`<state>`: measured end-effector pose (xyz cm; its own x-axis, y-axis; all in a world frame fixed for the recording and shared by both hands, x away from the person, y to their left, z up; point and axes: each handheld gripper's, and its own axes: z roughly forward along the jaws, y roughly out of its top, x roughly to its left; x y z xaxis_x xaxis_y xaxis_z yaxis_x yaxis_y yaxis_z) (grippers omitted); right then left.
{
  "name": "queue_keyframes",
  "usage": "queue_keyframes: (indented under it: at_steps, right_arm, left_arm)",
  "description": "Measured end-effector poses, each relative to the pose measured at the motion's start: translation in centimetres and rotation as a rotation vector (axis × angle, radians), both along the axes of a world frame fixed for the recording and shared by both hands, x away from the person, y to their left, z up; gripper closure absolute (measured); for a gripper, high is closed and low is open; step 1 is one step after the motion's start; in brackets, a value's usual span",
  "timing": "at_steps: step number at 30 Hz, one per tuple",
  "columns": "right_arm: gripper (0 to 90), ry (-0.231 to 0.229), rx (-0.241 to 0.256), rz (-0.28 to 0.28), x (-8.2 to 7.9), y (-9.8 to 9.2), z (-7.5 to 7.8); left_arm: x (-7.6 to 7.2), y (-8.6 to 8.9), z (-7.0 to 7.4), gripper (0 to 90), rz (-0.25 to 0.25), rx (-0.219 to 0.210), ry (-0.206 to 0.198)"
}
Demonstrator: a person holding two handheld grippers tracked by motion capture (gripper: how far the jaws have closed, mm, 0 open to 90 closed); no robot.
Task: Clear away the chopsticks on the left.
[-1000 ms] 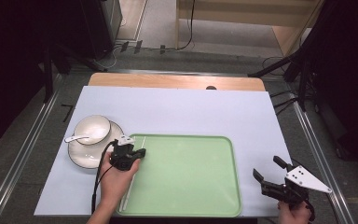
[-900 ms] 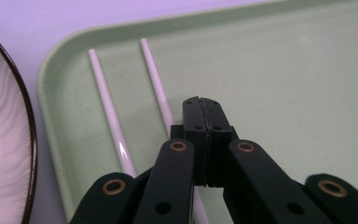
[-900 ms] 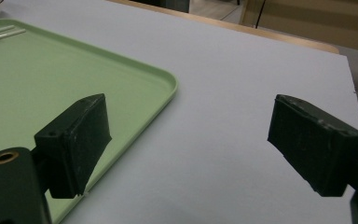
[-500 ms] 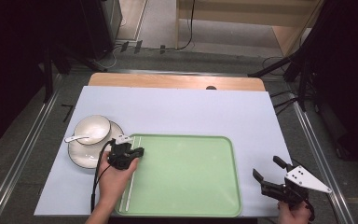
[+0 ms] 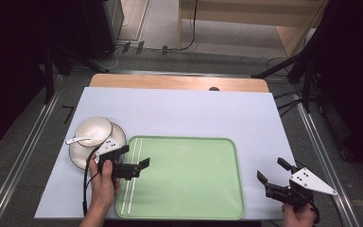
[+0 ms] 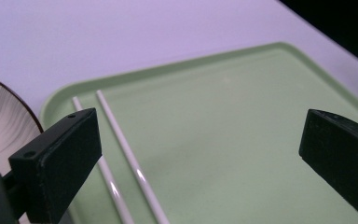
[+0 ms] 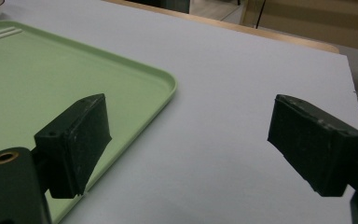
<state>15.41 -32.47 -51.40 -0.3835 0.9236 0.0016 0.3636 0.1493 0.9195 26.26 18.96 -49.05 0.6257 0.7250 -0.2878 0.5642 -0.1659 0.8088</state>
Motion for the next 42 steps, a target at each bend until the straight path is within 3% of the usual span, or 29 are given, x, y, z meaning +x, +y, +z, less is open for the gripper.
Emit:
queue_keyframes:
  at_steps: [5,14,17,30,38,42]
  right_arm:
    - [13.0,0.000,0.007,-0.003,0.0,-0.1,0.0]
    - [12.9,-0.003,0.009,-0.005,0.1,-0.2,0.0]
    - [12.9,-0.002,0.011,-0.008,0.0,-0.3,0.0]
    - [13.0,-0.001,0.018,-0.012,0.1,-0.4,0.0]
    - [12.9,0.000,0.020,-0.015,0.1,-0.4,-0.1]
    - [13.0,0.000,0.020,-0.013,0.1,-0.5,-0.1]
  left_arm:
    - [-1.1,1.9,0.6,0.0,0.017,-0.025,-0.043]
    - [-2.6,4.1,0.7,0.0,0.039,0.017,-0.080]
    - [-3.2,5.3,0.8,0.0,0.049,0.005,-0.101]
    - [-5.0,8.8,0.4,0.0,0.096,-0.006,-0.101]
    - [-6.1,10.3,0.1,0.0,0.115,0.021,-0.106]
    - [-6.3,11.4,0.2,0.0,0.130,-0.005,-0.108]
